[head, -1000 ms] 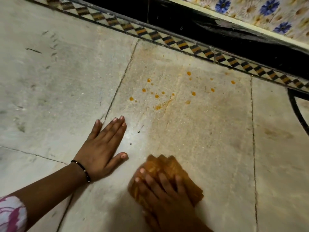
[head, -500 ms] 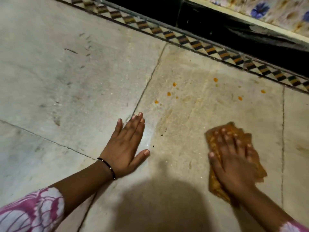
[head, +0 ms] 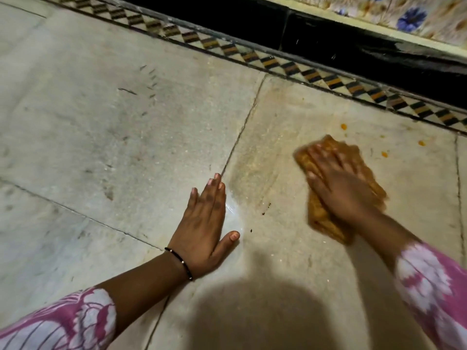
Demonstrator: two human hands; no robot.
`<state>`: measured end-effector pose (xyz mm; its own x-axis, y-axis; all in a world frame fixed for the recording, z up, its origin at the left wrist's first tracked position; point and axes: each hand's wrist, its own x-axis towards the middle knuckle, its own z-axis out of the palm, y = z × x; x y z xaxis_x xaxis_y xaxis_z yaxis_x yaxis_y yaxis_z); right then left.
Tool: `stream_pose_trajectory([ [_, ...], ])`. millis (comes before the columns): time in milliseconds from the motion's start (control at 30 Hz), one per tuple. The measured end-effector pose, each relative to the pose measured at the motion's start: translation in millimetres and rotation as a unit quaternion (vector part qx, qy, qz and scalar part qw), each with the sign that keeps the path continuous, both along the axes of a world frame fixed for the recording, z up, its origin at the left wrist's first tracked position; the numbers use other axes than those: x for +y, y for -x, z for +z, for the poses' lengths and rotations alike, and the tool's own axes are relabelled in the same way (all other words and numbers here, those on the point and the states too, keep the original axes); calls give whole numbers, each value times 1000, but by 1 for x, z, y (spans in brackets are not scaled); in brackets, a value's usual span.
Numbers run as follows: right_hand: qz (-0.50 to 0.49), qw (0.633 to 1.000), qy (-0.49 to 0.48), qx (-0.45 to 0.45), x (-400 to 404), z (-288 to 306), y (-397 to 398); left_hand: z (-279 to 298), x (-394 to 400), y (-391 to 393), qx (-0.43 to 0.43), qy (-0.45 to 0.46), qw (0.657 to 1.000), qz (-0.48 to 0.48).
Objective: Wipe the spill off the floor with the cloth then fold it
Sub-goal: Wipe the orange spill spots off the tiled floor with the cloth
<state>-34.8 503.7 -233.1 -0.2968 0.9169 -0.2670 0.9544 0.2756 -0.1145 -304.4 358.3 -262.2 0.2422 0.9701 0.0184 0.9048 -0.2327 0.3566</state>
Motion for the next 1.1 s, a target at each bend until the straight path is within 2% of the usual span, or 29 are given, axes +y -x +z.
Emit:
stream_pose_trajectory([
  [100,-22,999,3,-40,-75,1,-24,-1,1,0,10,9,1000,-2],
  [200,46,998,-3,-37,-123,-2,9,0,1,-3,20,15,1000,-8],
  [333,218,976,-5,-23,-77,-7,70,-3,2,-2,36,26,999,4],
  [400,183,983,-8,0,-31,-5,74,-4,3,-1,52,24,998,-1],
  [500,49,999,-3,-5,13,-3,34,-5,3,-2,76,36,996,-6],
  [567,-22,1000,-7,-12,4,1,-7,-3,3,-5,86,45,995,-4],
  [667,-81,996,-24,-27,-59,3,-38,-4,3,-7,91,47,995,5],
  [767,-73,996,-36,-30,-136,-4,2,-4,4,-8,93,47,994,4],
  [833,-16,999,-38,4,-150,-11,43,-4,3,-8,97,47,994,4],
  [933,69,996,-49,5,-110,-12,71,-4,4,-6,103,40,994,-3],
  [1000,98,994,-39,-3,-68,-9,57,-3,3,-5,104,38,994,-8],
  [1100,12,999,-29,-15,-34,-7,8,-3,3,-4,104,44,994,-10],
])
